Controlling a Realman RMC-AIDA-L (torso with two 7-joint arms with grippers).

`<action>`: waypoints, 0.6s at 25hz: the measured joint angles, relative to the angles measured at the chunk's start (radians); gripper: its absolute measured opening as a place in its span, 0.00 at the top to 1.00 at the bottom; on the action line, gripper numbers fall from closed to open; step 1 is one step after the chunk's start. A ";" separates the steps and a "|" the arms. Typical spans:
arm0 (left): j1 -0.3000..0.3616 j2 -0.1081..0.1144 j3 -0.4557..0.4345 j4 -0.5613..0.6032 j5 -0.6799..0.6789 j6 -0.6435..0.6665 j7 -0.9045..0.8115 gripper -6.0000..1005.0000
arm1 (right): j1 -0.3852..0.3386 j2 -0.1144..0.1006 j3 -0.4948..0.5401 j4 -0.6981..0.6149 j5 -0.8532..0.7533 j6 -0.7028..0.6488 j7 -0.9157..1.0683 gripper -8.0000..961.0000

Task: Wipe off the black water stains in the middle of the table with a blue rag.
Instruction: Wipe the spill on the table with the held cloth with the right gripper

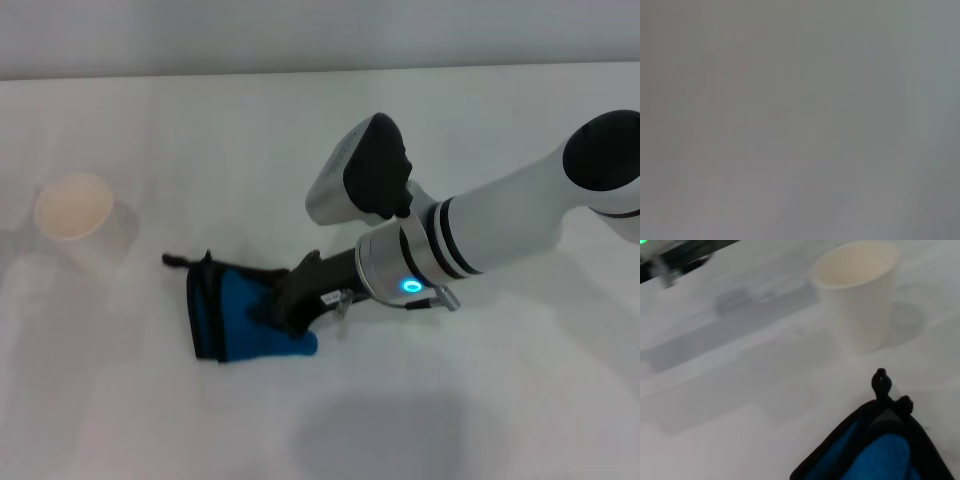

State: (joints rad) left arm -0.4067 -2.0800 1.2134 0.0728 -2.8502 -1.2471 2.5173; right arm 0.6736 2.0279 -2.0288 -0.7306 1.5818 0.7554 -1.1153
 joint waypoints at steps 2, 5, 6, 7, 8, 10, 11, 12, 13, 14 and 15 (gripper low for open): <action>0.000 0.000 0.000 0.001 0.000 0.000 0.000 0.13 | 0.000 0.000 -0.003 0.003 0.004 -0.044 0.004 0.90; 0.000 0.000 -0.002 0.001 0.000 0.000 0.000 0.13 | -0.005 0.000 -0.002 0.006 0.006 -0.099 0.010 0.90; 0.000 0.000 -0.003 0.001 0.000 0.000 0.000 0.13 | -0.008 0.000 0.000 0.007 0.006 -0.110 0.012 0.90; 0.000 0.000 -0.004 0.002 0.000 0.000 0.000 0.13 | -0.011 0.000 0.001 0.009 0.006 -0.128 0.015 0.90; 0.000 0.000 -0.005 0.002 0.000 0.000 0.000 0.13 | -0.014 0.000 0.002 0.013 0.006 -0.147 0.019 0.90; -0.001 0.000 -0.006 0.002 0.000 0.000 0.000 0.13 | -0.024 0.000 0.003 0.022 0.006 -0.188 0.023 0.90; -0.003 0.000 -0.006 0.002 -0.001 0.000 0.001 0.13 | -0.029 0.000 0.004 0.025 0.007 -0.206 0.024 0.90; -0.004 0.000 -0.006 0.001 -0.002 0.000 0.001 0.13 | -0.035 0.000 0.004 0.026 0.008 -0.223 0.024 0.90; -0.005 0.000 -0.006 0.001 -0.002 0.000 0.001 0.13 | -0.042 0.000 0.005 0.026 0.012 -0.241 0.025 0.90; -0.005 0.000 -0.006 0.000 -0.003 0.000 0.002 0.13 | -0.048 0.000 0.008 0.026 0.016 -0.251 0.025 0.90; -0.006 0.000 -0.006 0.000 -0.003 0.000 0.002 0.13 | -0.054 -0.001 0.014 0.024 0.022 -0.263 0.025 0.90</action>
State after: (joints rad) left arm -0.4124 -2.0801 1.2072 0.0730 -2.8533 -1.2471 2.5189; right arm 0.6199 2.0270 -2.0148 -0.7062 1.6034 0.4924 -1.0904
